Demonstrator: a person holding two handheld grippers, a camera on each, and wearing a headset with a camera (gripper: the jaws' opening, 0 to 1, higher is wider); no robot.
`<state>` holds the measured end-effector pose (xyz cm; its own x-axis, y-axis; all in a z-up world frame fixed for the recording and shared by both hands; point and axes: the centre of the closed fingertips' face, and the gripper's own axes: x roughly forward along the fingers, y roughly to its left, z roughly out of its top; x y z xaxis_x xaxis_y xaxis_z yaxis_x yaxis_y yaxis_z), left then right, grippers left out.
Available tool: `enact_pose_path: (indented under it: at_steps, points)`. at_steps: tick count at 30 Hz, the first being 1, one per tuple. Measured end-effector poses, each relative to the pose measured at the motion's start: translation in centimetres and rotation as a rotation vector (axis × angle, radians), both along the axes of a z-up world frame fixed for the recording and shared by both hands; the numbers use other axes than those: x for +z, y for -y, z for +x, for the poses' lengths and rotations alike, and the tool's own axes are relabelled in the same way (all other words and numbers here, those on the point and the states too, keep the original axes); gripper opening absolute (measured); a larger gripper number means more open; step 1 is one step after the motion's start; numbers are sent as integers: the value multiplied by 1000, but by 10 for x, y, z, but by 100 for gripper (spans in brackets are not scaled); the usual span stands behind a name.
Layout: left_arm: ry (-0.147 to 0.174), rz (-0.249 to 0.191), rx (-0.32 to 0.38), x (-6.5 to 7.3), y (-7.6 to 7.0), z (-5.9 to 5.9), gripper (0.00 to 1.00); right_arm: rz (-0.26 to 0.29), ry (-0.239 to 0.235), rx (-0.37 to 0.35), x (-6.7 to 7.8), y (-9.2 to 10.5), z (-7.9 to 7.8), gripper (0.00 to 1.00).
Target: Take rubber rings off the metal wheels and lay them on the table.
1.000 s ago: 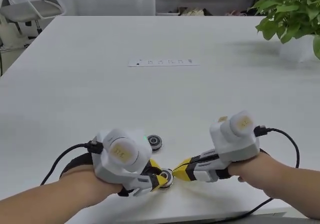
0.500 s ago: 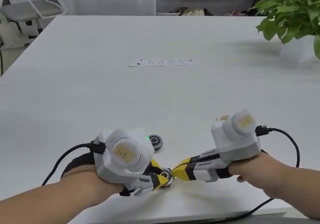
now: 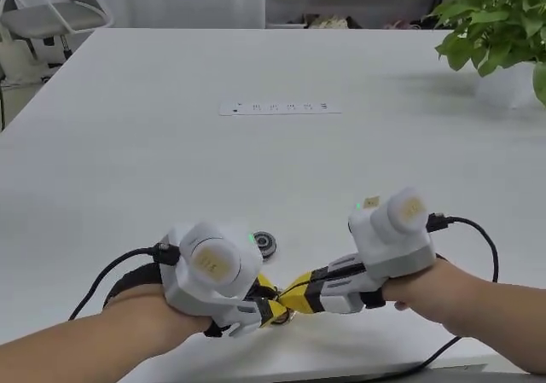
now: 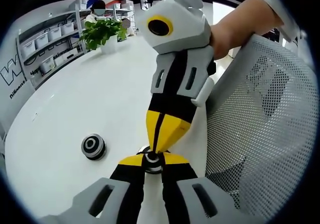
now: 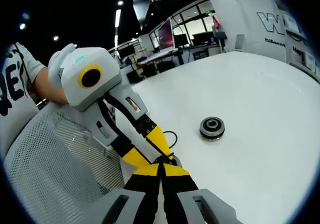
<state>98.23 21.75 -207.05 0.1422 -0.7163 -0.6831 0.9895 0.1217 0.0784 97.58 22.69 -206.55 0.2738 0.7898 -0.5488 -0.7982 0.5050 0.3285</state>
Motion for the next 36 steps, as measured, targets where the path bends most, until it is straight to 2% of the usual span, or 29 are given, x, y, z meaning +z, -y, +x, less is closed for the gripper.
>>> enact_pose_path:
  at_steps: [7, 10, 12, 15, 19, 22, 28, 36]
  points:
    - [-5, -2, -3, 1, 1, 1, 8, 3, -3, -50, -1, 14, 7, 0]
    - [-15, -9, -5, 1, 1, 1, 8, -5, 0, -43, -1, 13, 6, 0]
    - [-4, -8, -19, 1, 1, 1, 8, -6, 4, -40, 0, 13, 6, 0]
    - [-7, 5, -24, 2, 2, 1, 9, -5, 13, -33, 2, 13, 6, 0]
    - [-21, 5, -53, 5, 1, -4, 14, 0, 12, -28, 4, 12, 6, 0]
    - [-23, 5, -63, 10, -1, -7, 16, 3, 11, -26, 5, 11, 6, 0]
    - [-34, -24, -73, 23, -7, -11, 20, 9, 18, -15, 10, 8, 4, 0]
    - [-32, -48, -57, 39, -25, -11, 28, 29, 26, -12, 20, 5, 5, 0]
